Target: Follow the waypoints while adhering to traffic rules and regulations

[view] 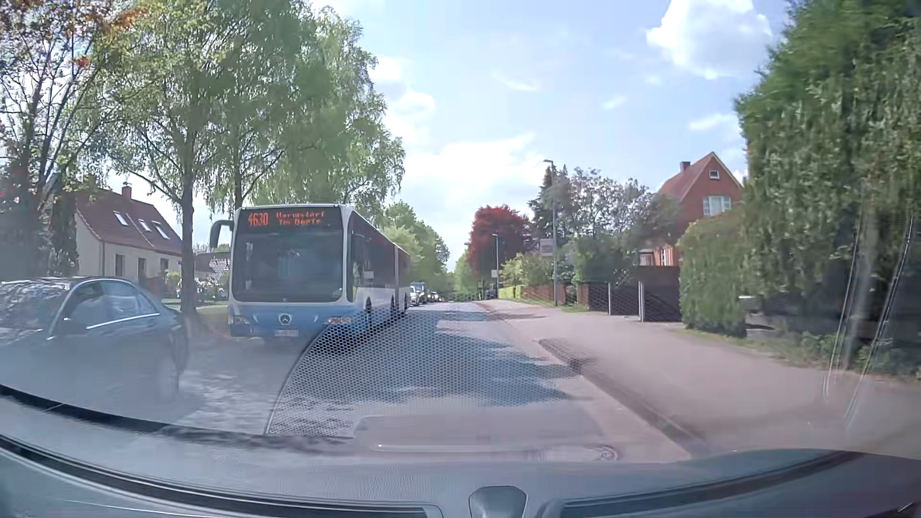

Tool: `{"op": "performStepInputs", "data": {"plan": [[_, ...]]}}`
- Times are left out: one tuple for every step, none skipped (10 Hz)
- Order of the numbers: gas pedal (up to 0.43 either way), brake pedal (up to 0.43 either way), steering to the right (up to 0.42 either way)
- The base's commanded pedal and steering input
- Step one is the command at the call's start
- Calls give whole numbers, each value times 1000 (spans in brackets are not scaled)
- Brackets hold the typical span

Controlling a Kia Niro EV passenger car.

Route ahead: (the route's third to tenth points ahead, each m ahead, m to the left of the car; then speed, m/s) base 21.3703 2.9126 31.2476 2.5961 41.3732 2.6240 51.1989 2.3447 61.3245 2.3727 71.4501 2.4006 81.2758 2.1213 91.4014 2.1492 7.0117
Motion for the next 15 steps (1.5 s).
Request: {"op": "performStepInputs", "data": {"plan": [[177,0,0],[169,0,0],[157,0,0],[157,0,0],[150,0,0],[150,0,0],[150,0,0],[150,0,0],[150,0,0],[150,0,0],[150,0,0],[150,0,0],[150,0,0],[150,0,0],[138,0,0]]}}
